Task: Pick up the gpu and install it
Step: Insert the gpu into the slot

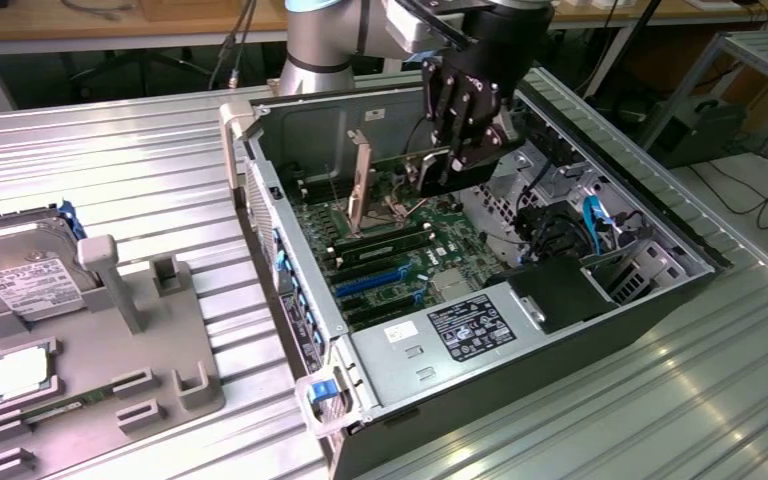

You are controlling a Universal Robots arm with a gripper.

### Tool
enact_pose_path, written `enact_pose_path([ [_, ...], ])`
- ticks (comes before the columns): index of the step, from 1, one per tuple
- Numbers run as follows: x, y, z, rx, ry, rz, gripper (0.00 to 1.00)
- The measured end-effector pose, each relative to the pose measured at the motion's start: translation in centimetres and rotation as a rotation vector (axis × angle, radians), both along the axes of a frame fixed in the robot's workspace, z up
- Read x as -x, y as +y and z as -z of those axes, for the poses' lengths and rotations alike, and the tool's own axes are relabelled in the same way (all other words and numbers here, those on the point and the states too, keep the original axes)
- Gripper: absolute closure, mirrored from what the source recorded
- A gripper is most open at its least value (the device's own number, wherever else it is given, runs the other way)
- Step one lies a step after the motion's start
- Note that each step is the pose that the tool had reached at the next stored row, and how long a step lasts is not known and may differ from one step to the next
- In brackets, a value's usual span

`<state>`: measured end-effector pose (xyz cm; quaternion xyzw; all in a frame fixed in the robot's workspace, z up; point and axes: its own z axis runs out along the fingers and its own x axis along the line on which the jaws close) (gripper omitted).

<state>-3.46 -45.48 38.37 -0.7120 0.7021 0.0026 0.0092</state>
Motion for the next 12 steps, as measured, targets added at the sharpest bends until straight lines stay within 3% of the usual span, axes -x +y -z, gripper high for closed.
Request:
enact_pose_path([
  [12,0.0,-0.02,1.11,-0.0021,0.0000,0.000,0.72],
])
